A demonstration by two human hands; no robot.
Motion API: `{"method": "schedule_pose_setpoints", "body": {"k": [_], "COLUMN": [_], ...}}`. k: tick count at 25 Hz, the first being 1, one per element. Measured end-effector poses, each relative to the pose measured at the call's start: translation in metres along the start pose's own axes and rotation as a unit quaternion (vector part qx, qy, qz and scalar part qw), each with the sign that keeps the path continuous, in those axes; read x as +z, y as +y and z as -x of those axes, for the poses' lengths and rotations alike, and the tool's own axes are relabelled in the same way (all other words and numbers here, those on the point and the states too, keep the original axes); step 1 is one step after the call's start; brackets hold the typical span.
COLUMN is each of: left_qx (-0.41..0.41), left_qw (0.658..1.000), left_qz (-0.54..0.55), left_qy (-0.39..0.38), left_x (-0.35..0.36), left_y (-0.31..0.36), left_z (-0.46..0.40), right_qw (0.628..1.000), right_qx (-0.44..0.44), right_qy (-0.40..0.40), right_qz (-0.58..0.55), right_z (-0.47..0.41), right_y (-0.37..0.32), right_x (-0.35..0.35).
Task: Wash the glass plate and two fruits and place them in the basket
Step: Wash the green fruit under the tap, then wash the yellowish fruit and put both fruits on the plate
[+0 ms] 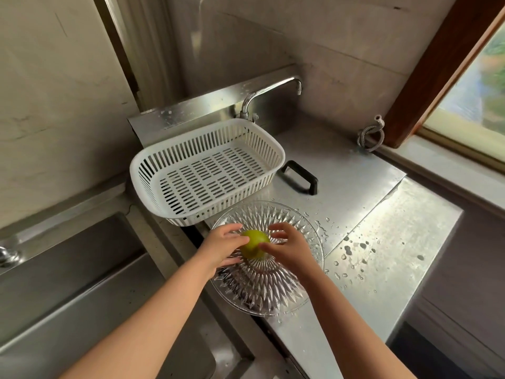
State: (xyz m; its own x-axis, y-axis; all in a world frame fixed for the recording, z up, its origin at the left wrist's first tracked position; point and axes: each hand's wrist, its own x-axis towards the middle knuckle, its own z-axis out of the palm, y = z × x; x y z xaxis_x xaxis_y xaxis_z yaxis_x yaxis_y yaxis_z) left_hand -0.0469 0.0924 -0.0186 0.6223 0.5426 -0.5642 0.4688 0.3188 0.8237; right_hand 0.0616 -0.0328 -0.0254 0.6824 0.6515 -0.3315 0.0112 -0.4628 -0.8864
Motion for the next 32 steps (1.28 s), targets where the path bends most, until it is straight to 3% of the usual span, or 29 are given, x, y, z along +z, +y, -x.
{"method": "schedule_pose_setpoints", "body": {"k": [7, 12, 15, 20, 25, 32], "left_qx": [0.000, 0.012, 0.034, 0.073, 0.073, -0.001], "left_qw": [0.999, 0.995, 0.986, 0.957, 0.890, 0.736], "left_qz": [0.033, 0.097, 0.150, 0.193, 0.249, 0.372], "left_qy": [0.022, 0.032, 0.060, 0.206, 0.375, 0.565], "left_x": [-0.015, -0.039, -0.077, -0.177, -0.272, -0.337], "left_y": [0.009, 0.020, 0.022, -0.009, -0.088, -0.236], "left_z": [0.025, 0.064, 0.102, 0.190, 0.305, 0.465], "right_qw": [1.000, 0.997, 0.992, 0.959, 0.886, 0.768], "right_qx": [-0.006, -0.061, -0.092, -0.148, -0.197, -0.175], "right_qy": [0.000, -0.026, -0.084, -0.239, -0.406, -0.595], "right_qz": [-0.017, -0.032, -0.022, 0.039, 0.108, 0.160], "right_z": [0.020, 0.041, 0.051, 0.083, 0.152, 0.303], "right_y": [-0.014, -0.054, -0.086, -0.135, -0.166, -0.159], "right_x": [-0.008, 0.003, 0.042, 0.157, 0.297, 0.492]}}
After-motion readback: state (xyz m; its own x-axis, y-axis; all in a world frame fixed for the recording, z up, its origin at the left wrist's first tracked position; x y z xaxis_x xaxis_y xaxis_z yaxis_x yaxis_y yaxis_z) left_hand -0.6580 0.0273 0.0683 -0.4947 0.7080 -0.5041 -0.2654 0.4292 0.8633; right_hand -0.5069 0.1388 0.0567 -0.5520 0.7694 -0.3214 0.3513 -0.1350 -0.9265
